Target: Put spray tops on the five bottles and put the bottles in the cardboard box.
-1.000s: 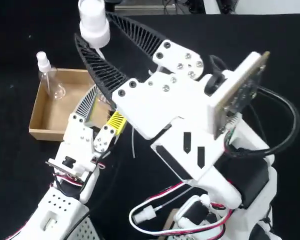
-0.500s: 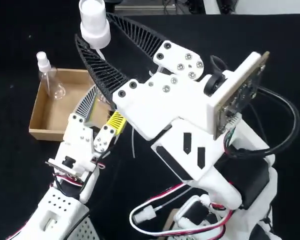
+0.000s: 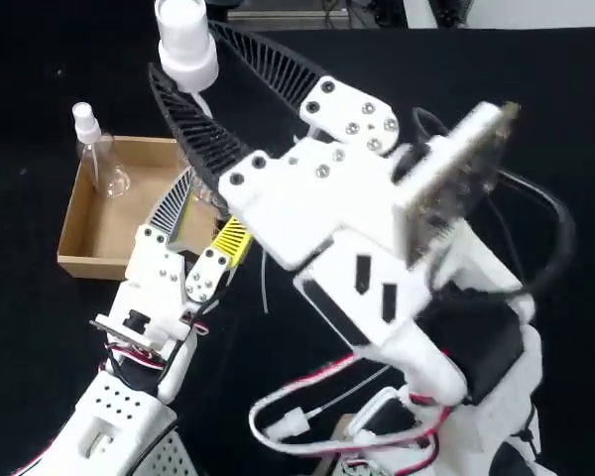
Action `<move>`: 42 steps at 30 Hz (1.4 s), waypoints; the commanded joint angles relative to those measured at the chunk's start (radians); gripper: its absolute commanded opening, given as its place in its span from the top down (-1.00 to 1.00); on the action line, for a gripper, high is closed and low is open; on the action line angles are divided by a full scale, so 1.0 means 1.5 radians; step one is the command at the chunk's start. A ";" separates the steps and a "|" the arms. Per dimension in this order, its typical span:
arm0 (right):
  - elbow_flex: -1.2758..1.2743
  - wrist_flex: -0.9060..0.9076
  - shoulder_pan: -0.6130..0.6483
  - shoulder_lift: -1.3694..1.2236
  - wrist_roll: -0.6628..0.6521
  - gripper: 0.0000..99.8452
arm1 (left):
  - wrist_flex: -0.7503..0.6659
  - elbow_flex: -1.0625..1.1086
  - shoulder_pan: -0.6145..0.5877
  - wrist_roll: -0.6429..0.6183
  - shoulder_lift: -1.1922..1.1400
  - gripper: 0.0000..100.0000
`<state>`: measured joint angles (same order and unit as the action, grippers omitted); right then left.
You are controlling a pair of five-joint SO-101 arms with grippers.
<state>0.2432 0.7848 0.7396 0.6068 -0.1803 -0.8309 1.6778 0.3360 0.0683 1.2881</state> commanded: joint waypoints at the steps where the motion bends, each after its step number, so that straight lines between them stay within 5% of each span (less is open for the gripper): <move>1: -0.021 -0.032 -0.025 -0.009 -0.008 0.98 | -0.020 0.018 0.003 -0.004 0.004 0.94; 20: -0.325 0.019 -0.004 0.157 -0.010 0.97 | -0.020 0.018 0.003 -0.003 0.004 0.94; 25: -0.361 0.031 0.016 0.166 -0.009 0.74 | -0.020 0.018 0.003 -0.003 -0.001 0.94; 42: -0.092 0.230 0.039 0.165 -0.005 0.64 | -0.020 0.018 0.004 -0.005 -0.001 0.94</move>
<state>-0.0207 1.0794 0.7856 0.8094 -0.1880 -0.8309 1.6778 0.3360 0.0683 1.2881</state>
